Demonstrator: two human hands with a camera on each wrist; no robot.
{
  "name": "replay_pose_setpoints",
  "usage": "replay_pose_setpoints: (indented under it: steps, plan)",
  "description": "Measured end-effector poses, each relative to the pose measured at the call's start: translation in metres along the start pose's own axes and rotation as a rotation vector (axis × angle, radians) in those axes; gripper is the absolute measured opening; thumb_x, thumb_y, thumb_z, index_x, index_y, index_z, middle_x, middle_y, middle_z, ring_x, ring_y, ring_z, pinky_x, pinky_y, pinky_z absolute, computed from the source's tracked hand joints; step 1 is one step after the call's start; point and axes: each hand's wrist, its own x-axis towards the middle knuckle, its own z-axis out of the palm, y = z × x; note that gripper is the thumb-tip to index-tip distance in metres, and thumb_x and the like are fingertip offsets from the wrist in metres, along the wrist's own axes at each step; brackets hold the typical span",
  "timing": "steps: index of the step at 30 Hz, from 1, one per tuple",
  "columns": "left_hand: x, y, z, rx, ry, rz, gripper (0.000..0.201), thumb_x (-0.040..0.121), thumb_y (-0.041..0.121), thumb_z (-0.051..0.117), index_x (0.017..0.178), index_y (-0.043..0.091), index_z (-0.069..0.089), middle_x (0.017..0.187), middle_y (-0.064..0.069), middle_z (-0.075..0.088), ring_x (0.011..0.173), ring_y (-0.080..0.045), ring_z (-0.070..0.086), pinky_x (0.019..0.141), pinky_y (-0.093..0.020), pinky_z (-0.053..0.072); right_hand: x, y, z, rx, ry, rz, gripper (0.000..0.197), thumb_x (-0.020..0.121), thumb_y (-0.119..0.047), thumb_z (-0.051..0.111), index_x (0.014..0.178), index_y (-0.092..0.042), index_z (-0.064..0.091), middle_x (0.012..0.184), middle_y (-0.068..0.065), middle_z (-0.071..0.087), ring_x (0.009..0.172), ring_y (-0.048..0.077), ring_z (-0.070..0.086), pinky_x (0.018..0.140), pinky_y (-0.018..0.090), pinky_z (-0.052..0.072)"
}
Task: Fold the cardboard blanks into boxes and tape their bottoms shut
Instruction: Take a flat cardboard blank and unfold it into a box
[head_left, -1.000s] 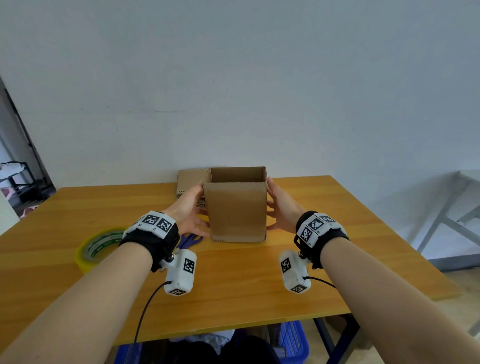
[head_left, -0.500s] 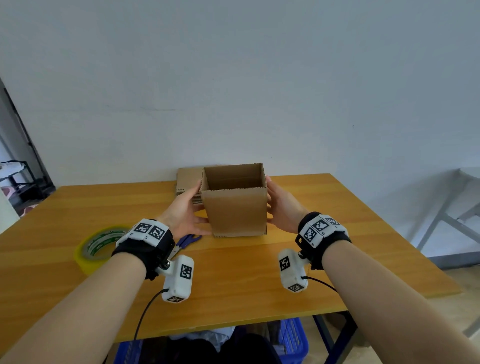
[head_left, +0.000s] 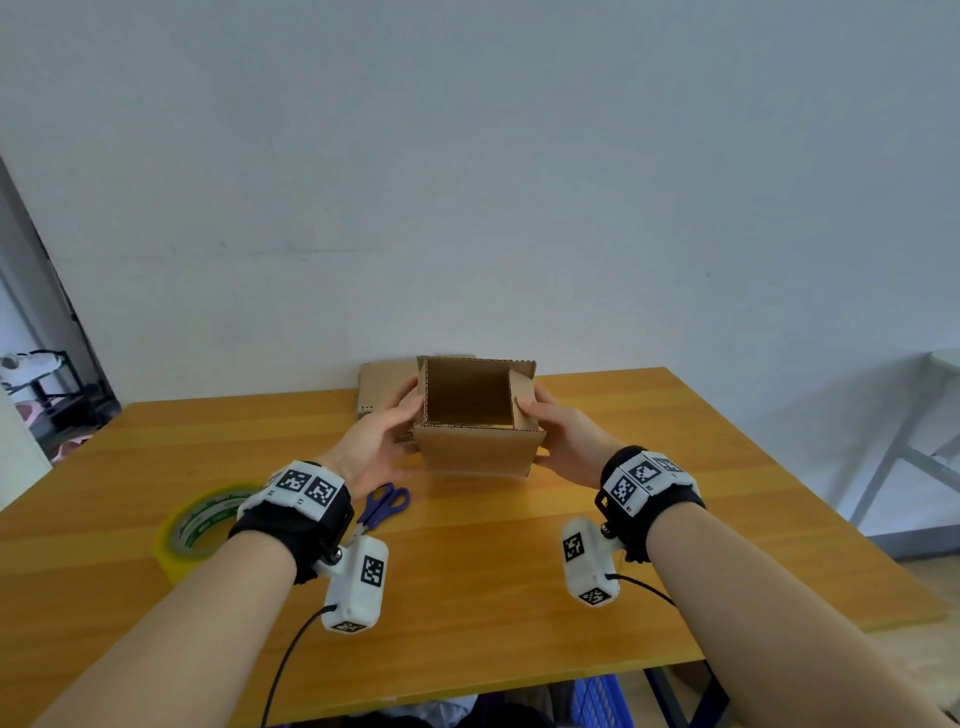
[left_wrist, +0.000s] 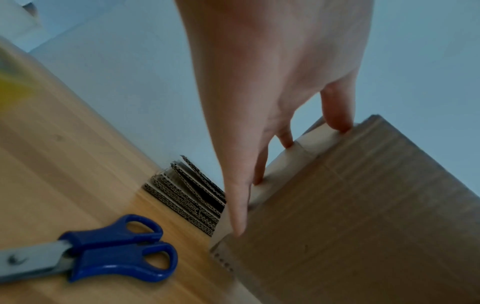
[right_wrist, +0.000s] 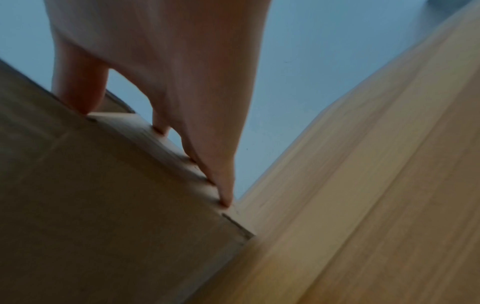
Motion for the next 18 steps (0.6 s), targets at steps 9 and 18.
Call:
replay_pose_setpoints:
  steps: [9, 18]
  plan:
    - [-0.0006, 0.0011, 0.0047, 0.179, 0.073, 0.059, 0.053, 0.087, 0.017, 0.063, 0.127, 0.045, 0.043, 0.122, -0.004, 0.063, 0.109, -0.028, 0.061, 0.091, -0.050, 0.049, -0.0042, 0.0012, 0.0030, 0.036, -0.021, -0.060, 0.055, 0.092, -0.017, 0.057, 0.142, -0.032, 0.039, 0.138, 0.002, 0.051, 0.118, 0.024, 0.051, 0.091, 0.033, 0.044]
    - [0.0042, -0.0025, 0.0031, 0.257, 0.158, 0.138, 0.061, 0.088, 0.001, 0.060, 0.133, 0.036, 0.041, 0.128, -0.013, 0.056, 0.115, -0.031, 0.058, 0.085, -0.054, 0.053, -0.0068, -0.0038, 0.0048, -0.065, -0.018, -0.124, 0.054, 0.092, -0.014, 0.058, 0.141, -0.032, 0.043, 0.136, -0.003, 0.055, 0.125, 0.025, 0.050, 0.098, 0.045, 0.044]
